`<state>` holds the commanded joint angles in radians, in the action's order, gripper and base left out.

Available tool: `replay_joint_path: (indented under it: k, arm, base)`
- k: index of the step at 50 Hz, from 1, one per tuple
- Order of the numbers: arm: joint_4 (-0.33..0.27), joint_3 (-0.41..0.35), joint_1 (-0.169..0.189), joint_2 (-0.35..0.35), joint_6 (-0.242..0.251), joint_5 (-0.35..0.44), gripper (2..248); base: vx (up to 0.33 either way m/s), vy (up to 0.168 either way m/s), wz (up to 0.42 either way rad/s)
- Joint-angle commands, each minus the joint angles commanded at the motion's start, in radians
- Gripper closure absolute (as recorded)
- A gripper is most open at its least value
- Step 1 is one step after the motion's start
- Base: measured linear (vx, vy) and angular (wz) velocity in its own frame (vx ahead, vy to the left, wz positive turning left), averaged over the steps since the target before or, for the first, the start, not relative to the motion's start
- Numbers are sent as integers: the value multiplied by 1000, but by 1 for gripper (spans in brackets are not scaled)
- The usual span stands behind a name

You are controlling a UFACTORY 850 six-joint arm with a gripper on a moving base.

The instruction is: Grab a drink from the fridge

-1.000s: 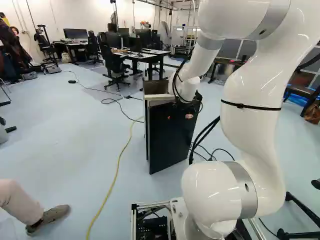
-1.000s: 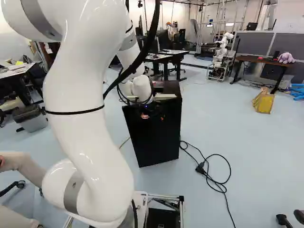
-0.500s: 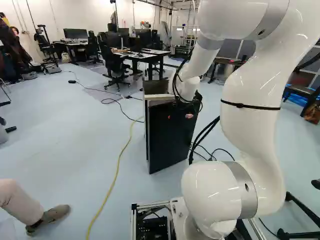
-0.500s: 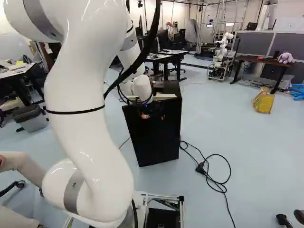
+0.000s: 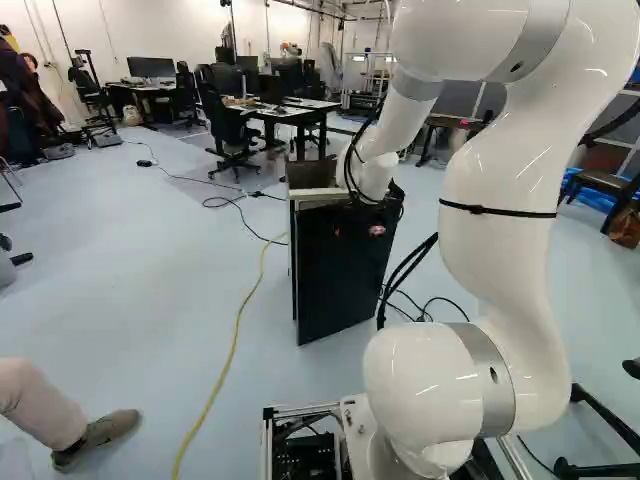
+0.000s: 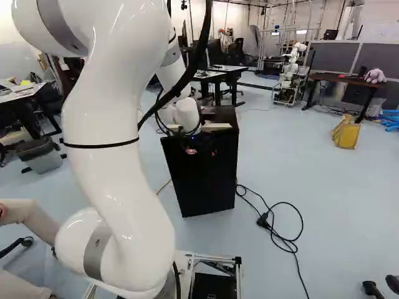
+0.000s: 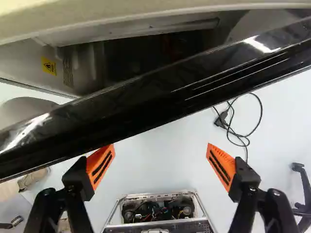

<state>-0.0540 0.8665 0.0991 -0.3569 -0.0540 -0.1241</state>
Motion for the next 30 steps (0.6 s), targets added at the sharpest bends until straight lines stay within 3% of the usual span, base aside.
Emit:
replay_joint_path:
  k: [30]
  arm:
    - [0,32,-2,-24,0,0,3]
  base:
    - [0,0,0]
